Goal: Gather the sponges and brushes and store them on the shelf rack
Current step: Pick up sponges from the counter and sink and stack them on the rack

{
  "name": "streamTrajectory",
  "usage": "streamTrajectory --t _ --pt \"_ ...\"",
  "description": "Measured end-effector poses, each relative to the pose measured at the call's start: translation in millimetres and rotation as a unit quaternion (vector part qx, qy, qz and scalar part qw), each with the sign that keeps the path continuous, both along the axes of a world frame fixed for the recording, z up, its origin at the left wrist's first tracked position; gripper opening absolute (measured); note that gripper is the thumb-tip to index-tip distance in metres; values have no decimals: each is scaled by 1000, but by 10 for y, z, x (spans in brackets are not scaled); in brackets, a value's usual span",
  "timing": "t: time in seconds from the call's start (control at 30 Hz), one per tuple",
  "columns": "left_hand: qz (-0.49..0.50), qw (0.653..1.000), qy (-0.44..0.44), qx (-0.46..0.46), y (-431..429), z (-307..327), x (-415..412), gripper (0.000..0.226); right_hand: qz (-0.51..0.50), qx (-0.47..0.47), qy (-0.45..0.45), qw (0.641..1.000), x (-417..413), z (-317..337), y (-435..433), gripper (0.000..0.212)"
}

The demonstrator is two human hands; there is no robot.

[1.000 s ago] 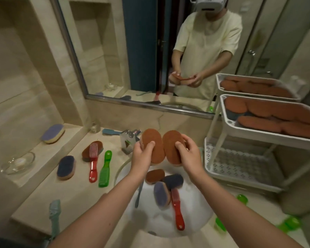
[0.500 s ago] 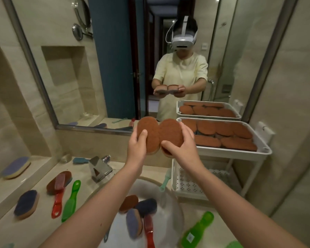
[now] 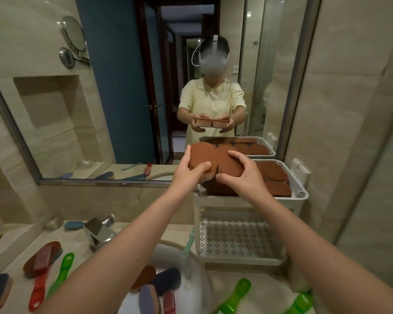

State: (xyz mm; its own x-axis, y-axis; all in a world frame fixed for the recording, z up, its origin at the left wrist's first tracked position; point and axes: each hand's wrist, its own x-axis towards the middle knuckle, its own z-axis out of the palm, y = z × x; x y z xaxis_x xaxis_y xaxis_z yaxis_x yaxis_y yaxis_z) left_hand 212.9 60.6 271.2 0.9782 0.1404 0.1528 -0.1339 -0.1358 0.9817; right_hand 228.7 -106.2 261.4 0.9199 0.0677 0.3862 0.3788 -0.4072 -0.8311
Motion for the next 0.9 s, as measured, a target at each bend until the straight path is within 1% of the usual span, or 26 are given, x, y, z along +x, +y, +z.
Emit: streamTrajectory --t 0.1,0.17,0.3,0.43,0.6,0.7,0.8,0.9 --pt "-36 997 26 59 -43 13 167 104 -4 20 5 1000 142 27 -112 72" --pt "-31 995 24 94 -64 -1 284 111 8 21 16 1000 240 35 -157 76" --pt "8 993 -5 118 -130 -73 462 100 17 19 28 999 409 11 -158 80" --pt "48 985 -18 166 -168 -187 596 101 12 31 39 999 540 -62 -126 78" --pt "43 982 -18 182 -183 -299 746 78 -24 13 28 999 713 -118 -79 71" --pt "46 979 -14 197 -209 -347 821 75 -60 -23 17 998 800 -189 -66 72" --pt "71 970 -14 233 -209 -383 870 74 -86 -31 25 995 861 -289 -63 71" --pt "80 966 -8 244 -187 -420 913 75 -96 -51 37 993 900 -332 -48 70"
